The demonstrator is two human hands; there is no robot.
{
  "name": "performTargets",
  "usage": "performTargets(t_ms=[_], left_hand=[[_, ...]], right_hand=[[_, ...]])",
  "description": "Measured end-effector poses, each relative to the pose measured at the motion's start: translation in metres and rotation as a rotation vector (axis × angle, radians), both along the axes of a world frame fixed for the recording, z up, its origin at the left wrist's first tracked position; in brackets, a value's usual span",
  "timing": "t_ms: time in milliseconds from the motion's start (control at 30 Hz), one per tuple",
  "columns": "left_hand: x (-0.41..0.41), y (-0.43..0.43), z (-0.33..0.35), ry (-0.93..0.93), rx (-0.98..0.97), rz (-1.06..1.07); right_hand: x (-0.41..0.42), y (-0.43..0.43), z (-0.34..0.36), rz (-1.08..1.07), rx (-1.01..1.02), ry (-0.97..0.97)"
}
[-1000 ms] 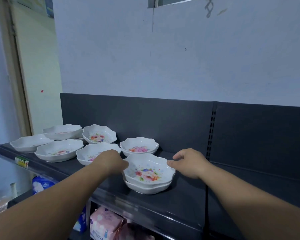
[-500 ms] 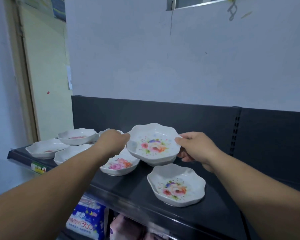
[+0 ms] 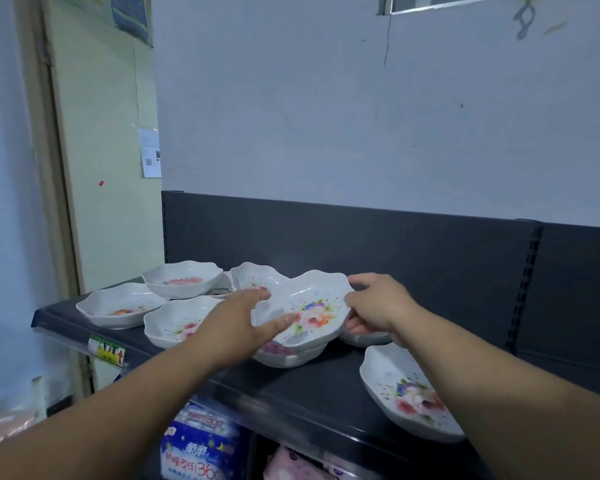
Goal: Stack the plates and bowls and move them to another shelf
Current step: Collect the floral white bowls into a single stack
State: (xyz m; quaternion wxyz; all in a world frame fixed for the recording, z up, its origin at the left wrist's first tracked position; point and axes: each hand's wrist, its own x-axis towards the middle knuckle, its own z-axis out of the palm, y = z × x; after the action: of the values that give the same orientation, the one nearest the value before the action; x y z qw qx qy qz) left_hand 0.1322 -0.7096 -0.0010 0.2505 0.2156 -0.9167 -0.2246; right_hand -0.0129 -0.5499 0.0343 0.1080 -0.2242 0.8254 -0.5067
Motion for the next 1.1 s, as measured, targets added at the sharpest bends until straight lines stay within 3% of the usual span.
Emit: performTargets(t_ms=[300,467,833,1100], left_hand=[[-0.001,-0.016,-0.026,-0.14,-0.155,-0.08],[0.0,-0.021,-0.031,-0.09,-0.154,-0.126],[-0.001,-0.023,-0.028,-0.256,-0.32,-0.148],[-0.001,-0.014,-0.025,-0.212,-0.233,-0.208]], right_hand=[[0.007,-0.032,-0.024,-0.022,0.023,-0.145],[0.007,-0.039,-0.032,-0.024,0.077,-0.123],[0.016,-0.037,-0.037,-0.004,0.166,-0.089],[0.022,-0.014,-0.028,-0.022,0.099,-0.079]])
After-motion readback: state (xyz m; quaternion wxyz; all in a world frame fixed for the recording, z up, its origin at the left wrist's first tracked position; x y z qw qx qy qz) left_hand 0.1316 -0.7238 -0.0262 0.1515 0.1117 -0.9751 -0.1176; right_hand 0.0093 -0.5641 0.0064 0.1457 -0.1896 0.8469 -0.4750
